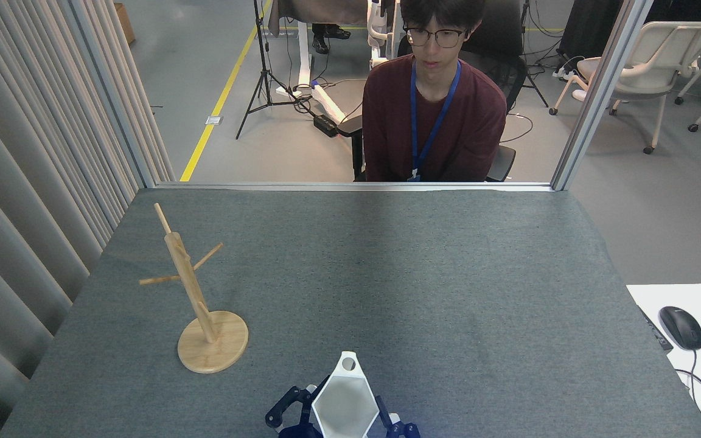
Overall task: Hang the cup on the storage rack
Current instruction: 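Bring the left gripper to the cup and grasp it beside the right gripper, then release the cup from the right gripper and withdraw it, then carry the cup with the left gripper to the wooden stand's peg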
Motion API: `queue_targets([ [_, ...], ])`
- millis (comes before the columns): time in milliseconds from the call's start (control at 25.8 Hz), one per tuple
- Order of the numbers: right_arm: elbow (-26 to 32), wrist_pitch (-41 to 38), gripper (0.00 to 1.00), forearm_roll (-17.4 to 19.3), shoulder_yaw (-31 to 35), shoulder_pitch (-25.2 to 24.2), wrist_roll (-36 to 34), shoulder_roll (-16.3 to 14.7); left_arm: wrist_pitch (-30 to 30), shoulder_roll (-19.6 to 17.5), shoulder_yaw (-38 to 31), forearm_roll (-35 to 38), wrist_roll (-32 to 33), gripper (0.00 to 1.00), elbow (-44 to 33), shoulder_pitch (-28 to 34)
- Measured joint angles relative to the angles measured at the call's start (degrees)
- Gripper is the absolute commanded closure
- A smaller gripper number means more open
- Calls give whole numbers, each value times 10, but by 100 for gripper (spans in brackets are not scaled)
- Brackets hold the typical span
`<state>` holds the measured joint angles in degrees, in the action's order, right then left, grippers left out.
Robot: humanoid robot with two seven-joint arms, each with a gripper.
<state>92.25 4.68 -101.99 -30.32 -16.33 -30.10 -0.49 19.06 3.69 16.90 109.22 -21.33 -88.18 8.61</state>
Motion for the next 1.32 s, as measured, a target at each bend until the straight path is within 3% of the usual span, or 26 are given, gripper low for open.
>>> queue_targets([
  [155,52,2,1,5,-13,-3,-6,-1,-1,1,0,4,0,73,0,-1],
  [232,68,15,1,29,0,3,-6,6,-2,1,0,5,0,73,0,-1],
  [387,67,66,1,181,113,38,18,21,-3,0,-6,5,0,73,-1,-1],
  [504,40,49,1,251,216,45,52,13,-5,-1,-16,4,1,72,-2,0],
  [581,27,14,1,249,250,27,64,-9,-13,-2,-25,4,1,72,-2,1],
  [736,16,-39,1,196,274,-27,71,-44,-38,-7,-42,4,1,70,-14,17],
  [1046,11,-54,1,164,283,-59,73,-54,-102,-23,-172,2,-8,72,-53,55],
  [1317,10,-54,1,143,283,-61,69,-57,-143,-16,-290,31,-3,73,-55,43],
])
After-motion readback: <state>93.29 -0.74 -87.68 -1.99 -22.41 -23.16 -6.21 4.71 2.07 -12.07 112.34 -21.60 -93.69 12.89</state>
